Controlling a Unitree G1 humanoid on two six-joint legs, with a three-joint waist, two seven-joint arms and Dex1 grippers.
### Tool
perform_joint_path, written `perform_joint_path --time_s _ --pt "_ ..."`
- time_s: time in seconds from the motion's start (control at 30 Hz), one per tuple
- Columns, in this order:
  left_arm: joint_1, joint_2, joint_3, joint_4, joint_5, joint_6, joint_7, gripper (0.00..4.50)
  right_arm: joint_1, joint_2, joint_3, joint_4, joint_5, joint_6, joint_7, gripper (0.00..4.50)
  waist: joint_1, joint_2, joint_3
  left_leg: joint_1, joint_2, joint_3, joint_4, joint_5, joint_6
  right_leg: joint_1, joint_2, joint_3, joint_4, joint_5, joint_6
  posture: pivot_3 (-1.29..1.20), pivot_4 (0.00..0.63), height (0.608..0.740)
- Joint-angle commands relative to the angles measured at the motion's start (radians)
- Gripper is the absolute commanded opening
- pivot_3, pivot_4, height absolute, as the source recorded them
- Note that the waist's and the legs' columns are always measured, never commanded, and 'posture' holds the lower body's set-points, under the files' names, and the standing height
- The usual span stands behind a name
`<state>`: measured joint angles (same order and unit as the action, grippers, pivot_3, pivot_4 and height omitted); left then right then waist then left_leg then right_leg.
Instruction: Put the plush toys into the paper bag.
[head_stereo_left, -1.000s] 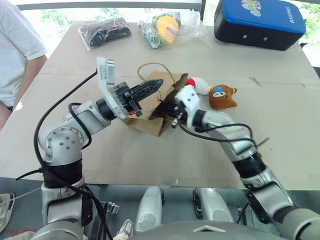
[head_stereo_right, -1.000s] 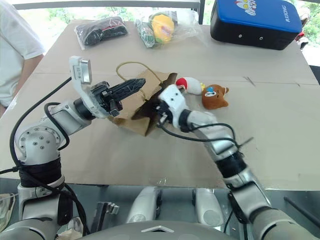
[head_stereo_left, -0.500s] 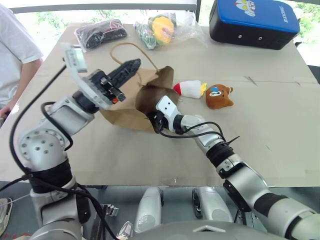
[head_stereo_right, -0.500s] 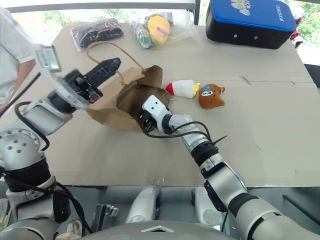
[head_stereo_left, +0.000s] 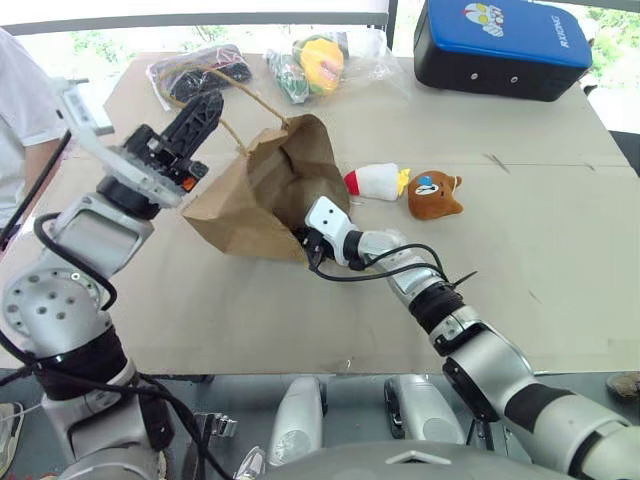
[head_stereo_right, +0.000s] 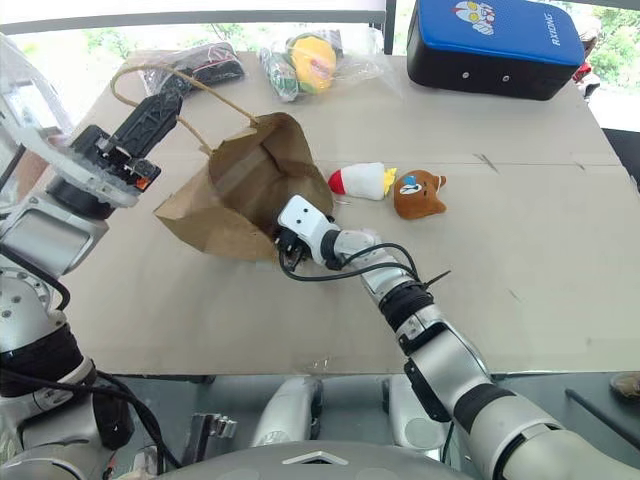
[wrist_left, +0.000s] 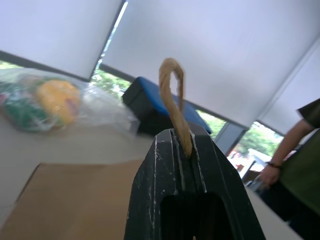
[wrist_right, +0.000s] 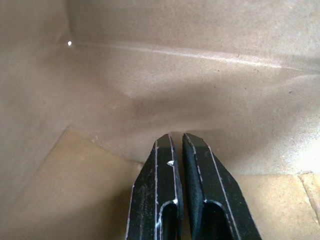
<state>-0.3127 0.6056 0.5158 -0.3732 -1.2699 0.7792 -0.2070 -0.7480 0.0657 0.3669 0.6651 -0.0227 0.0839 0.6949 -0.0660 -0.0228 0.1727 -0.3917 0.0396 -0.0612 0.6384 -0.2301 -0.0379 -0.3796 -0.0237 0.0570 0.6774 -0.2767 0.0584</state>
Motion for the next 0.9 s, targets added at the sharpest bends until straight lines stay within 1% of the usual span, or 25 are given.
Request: perform_joint_path --time_s 0.03,0.1,0.13,0.23,0.27,0.33,0.4,0.47,0.53,0.6,0.67,0.73,0.77,0.83,0.9 --pt "0.043 -0.017 0.011 -0.057 0.053 -0.07 -0.036 0.0 0.062 -0.058 -0.012 -0.21 0.027 0.091 0.056 1.18 0.01 0.0 0.0 -0.002 0.0 -0.001 0.0 0.0 0.0 -0.001 0.0 -0.001 -0.001 0.0 0.0 0.0 0.15 0.74" --pt "0.058 -0.033 0.007 -0.065 0.072 -0.101 -0.05 0.0 0.095 -0.093 -0.03 -0.371 0.049 0.158 0.058 2.19 0.024 -0.001 0.001 -0.006 0.0 -0.001 0.0 0.0 0.0 -0.004 -0.001 -0.002 -0.001 0.0 0.0 0.0 0.15 0.74" --pt "0.064 -0.038 0.006 -0.066 0.075 -0.106 -0.048 0.0 0.113 -0.12 -0.037 -0.462 0.063 0.197 0.071 2.59 0.027 -0.001 0.001 -0.007 0.0 -0.001 0.0 0.0 0.0 -0.005 -0.001 -0.002 -0.001 0.0 0.0 0.0 0.15 0.74" --pt "0.08 -0.051 0.005 -0.072 0.073 -0.12 -0.045 0.0 0.144 -0.226 -0.11 -0.787 0.157 0.394 0.103 4.12 0.028 0.0 0.002 -0.008 0.0 0.0 0.0 0.0 0.0 -0.007 -0.001 -0.001 -0.001 0.0 0.0 0.0 0.15 0.74" --pt "0.082 -0.057 0.005 -0.075 0.067 -0.126 -0.042 0.0 0.144 -0.271 -0.132 -0.871 0.165 0.45 0.101 4.12 0.029 0.001 0.002 -0.008 -0.001 0.0 0.0 0.0 0.0 -0.007 -0.001 -0.001 -0.001 0.0 0.0 0.0 0.15 0.74" --pt "0.082 -0.066 0.002 -0.081 0.062 -0.136 -0.037 0.0 0.126 -0.335 -0.197 -0.971 0.172 0.571 0.05 4.12 0.031 0.0 0.001 -0.008 -0.001 0.0 0.0 0.0 0.0 -0.007 -0.002 -0.002 -0.001 0.0 0.0 0.0 0.15 0.74" --pt "0.073 -0.079 -0.003 -0.085 0.05 -0.145 -0.029 0.0 0.1 -0.398 -0.261 -0.998 0.191 0.663 0.029 4.12 0.031 0.0 0.001 -0.008 -0.001 0.0 0.0 0.0 0.0 -0.007 -0.002 -0.001 -0.001 0.0 0.0 0.0 0.15 0.74" --pt "0.053 -0.093 -0.017 -0.087 0.051 -0.154 -0.015 0.0 0.071 -0.456 -0.296 -0.913 0.15 0.722 -0.028 4.12 0.03 -0.001 0.001 -0.008 -0.001 0.0 0.0 0.0 0.0 -0.007 -0.002 -0.001 -0.002 0.0 0.0 0.0 0.15 0.74" --pt "0.044 -0.104 -0.025 -0.092 0.055 -0.16 -0.006 0.0 0.057 -0.481 -0.298 -0.851 0.128 0.762 -0.071 4.12 0.03 -0.001 0.001 -0.008 -0.001 0.001 0.0 0.0 0.0 -0.007 -0.002 -0.001 -0.002 0.0 0.0 0.0 0.15 0.74" --pt "0.033 -0.114 -0.04 -0.098 0.063 -0.166 0.003 0.0 0.043 -0.526 -0.224 -0.714 0.034 0.701 -0.113 4.12 0.028 -0.001 0.001 -0.008 -0.001 0.002 -0.001 0.0 0.0 -0.007 -0.001 0.0 -0.002 0.0 0.0 0.0 0.15 0.74" --pt "0.02 -0.125 -0.059 -0.104 0.07 -0.173 0.013 0.0 0.022 -0.544 -0.143 -0.514 -0.045 0.642 -0.136 4.12 0.025 -0.001 0.002 -0.008 -0.001 0.002 -0.001 0.0 0.0 -0.007 -0.002 0.001 -0.004 0.0 0.0 0.0 0.15 0.74" --pt "0.017 -0.131 -0.072 -0.111 0.077 -0.18 0.014 0.0 0.02 -0.547 -0.107 -0.405 -0.067 0.621 -0.125 3.63 0.023 -0.001 0.002 -0.008 -0.001 0.003 -0.002 0.0 0.0 -0.007 -0.001 0.002 -0.005 0.0 0.0 0.0 0.15 0.74" --pt "0.017 -0.133 -0.076 -0.115 0.076 -0.182 0.015 0.0 0.024 -0.545 -0.11 -0.389 -0.061 0.612 -0.116 3.43 0.023 -0.001 0.002 -0.008 -0.001 0.003 -0.002 0.0 0.0 -0.007 -0.001 0.002 -0.005 0.0 0.0 0.0 0.15 0.74" --pt "0.02 -0.134 -0.08 -0.121 0.07 -0.185 0.017 0.0 0.035 -0.55 -0.126 -0.404 -0.05 0.588 -0.11 2.63 0.025 -0.003 0.001 -0.008 -0.001 0.003 -0.002 0.0 0.0 -0.007 -0.001 0.002 -0.005 0.0 0.0 0.0 0.15 0.74" --pt "0.022 -0.136 -0.084 -0.123 0.067 -0.186 0.017 0.0 0.044 -0.56 -0.136 -0.428 -0.05 0.567 -0.112 1.69 0.028 -0.003 0.001 -0.008 -0.001 0.003 -0.002 0.0 0.0 -0.006 -0.001 0.002 -0.006 0.0 0.0 0.0 0.15 0.74"
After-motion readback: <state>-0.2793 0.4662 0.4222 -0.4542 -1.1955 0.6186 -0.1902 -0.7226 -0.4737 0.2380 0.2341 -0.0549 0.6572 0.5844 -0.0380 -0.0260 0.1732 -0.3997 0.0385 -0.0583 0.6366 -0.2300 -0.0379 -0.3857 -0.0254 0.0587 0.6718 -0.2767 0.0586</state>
